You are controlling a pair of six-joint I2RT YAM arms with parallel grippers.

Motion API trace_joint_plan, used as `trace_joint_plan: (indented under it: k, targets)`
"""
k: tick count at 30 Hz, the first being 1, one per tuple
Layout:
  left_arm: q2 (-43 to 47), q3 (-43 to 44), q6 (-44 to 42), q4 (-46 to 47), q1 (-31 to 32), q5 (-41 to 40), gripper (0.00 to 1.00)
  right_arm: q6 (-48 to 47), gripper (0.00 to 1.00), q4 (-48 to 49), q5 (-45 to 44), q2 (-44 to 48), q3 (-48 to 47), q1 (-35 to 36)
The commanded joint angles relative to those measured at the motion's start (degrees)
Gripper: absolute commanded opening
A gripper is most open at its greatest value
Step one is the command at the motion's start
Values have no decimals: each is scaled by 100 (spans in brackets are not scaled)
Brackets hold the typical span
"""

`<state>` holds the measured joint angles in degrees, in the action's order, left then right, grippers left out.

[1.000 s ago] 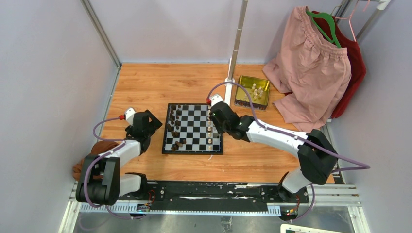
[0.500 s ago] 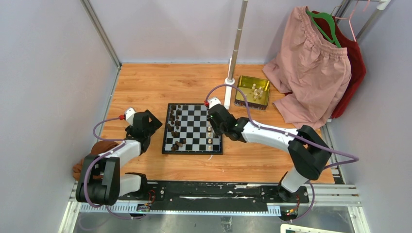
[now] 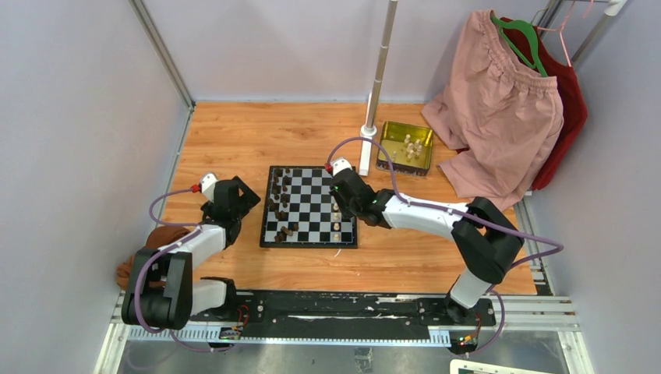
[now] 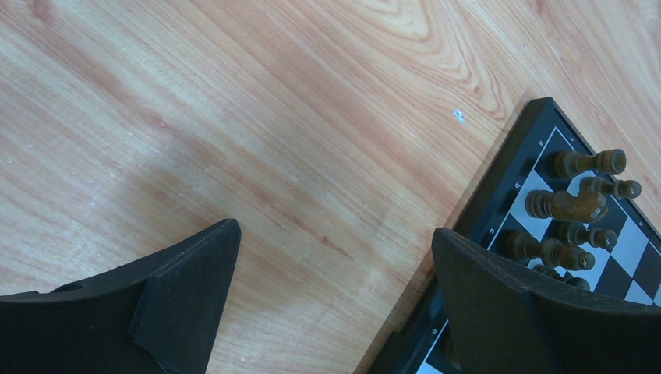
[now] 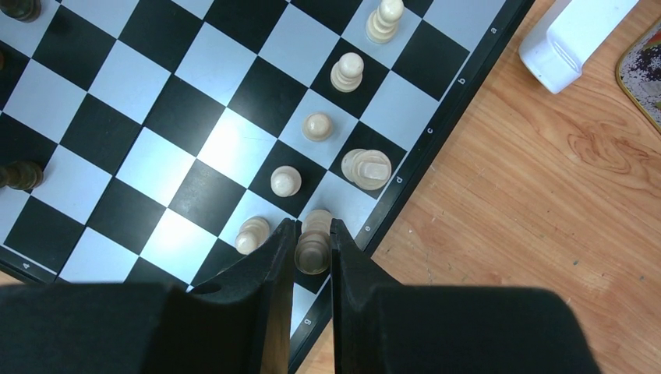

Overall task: Set up the chess pieces on the board
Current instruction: Place the chess piece on the chessboard.

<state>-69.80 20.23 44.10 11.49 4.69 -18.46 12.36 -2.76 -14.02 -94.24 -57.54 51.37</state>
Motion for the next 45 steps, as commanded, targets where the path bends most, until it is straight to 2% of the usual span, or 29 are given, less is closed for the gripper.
trace_joint_plan:
  k: [1,45]
  targets:
    - [65,17,-50,42,41,-55,100,-9,0,101,-92,-127,-18,74]
    - [54,18,-68,51,50,-35,100,-124,0,197,-287,-228,-126,22]
